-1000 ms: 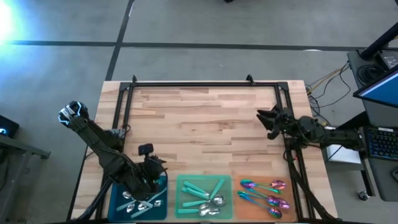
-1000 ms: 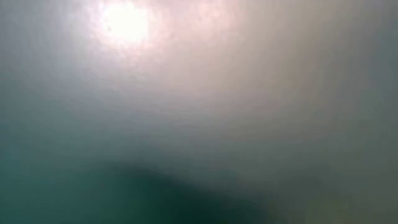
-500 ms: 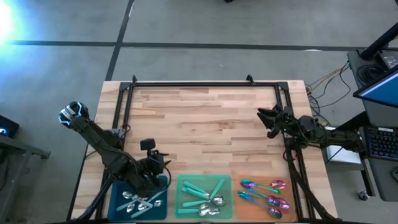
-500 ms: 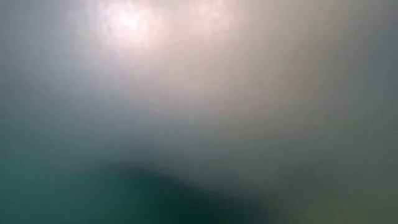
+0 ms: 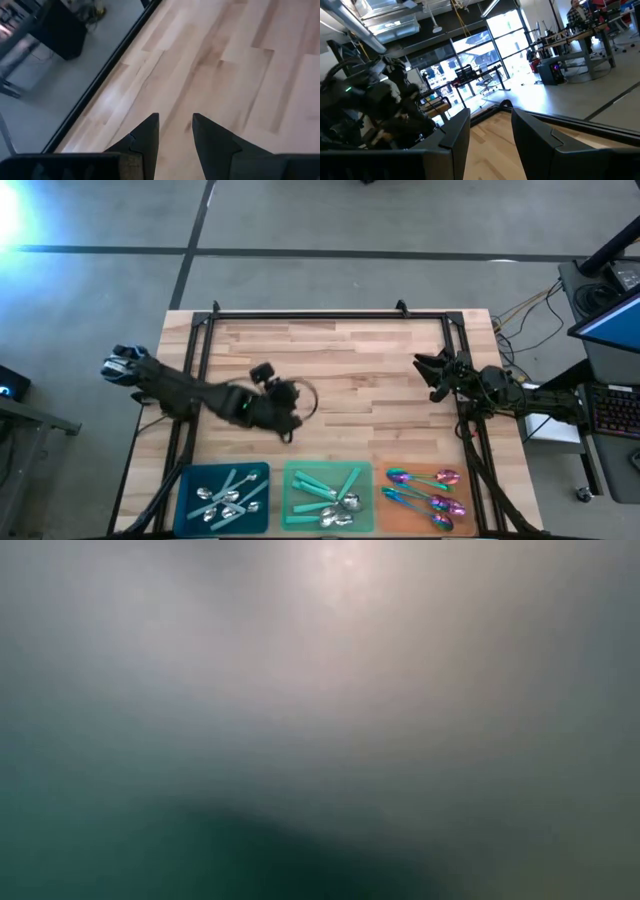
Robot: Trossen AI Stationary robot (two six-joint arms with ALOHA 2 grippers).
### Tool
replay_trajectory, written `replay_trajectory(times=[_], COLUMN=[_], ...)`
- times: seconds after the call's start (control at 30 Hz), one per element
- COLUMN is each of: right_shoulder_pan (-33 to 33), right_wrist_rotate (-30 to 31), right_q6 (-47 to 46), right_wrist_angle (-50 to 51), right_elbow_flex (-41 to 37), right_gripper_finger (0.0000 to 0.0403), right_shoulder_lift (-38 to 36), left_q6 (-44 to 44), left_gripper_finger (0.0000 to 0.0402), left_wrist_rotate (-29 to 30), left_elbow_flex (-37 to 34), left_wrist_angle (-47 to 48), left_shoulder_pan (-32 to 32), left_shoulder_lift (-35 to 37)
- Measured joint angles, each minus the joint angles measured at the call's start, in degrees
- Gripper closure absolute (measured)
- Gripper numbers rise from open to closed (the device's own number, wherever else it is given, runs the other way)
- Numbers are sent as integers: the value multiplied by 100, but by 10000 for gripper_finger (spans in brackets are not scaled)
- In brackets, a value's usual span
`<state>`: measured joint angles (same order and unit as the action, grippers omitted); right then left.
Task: Sort silverware by color (type)
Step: Return to Home Position
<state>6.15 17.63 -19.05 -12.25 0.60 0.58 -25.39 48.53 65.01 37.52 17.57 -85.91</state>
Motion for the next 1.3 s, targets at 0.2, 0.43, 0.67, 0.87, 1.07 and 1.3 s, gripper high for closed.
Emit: replay_trajectory(times=[0.2, 0.43, 0.67, 0.87, 1.07, 1.3], right_shoulder_pan=[0, 0, 0, 0, 0, 0], right_wrist_rotate=[0, 0, 1, 0, 4, 4], right_q6=[0, 0, 0, 0, 0, 0], right_wrist_angle=[0, 0, -2, 0, -2, -2], right_elbow_flex=[0, 0, 0, 0, 0, 0], right_gripper_finger=[268, 268, 268, 268, 268, 268], right_shoulder_lift=[0, 0, 0, 0, 30, 28], left_q6=[773, 1711, 2191, 2190, 2128, 1829], left_gripper_finger=[299, 299, 299, 299, 299, 299], left_wrist_rotate=[-481, -548, -1061, -1169, -1172, -1166], left_elbow_flex=[0, -437, -2199, -4018, -5288, -5873], left_wrist_angle=[-517, -1126, -3393, -5606, -6506, -6551], left_shoulder_pan=[-791, -1168, -1683, -1815, -1817, -1817], left_shoulder_lift=[-23, 337, 1546, 2498, 3407, 4311])
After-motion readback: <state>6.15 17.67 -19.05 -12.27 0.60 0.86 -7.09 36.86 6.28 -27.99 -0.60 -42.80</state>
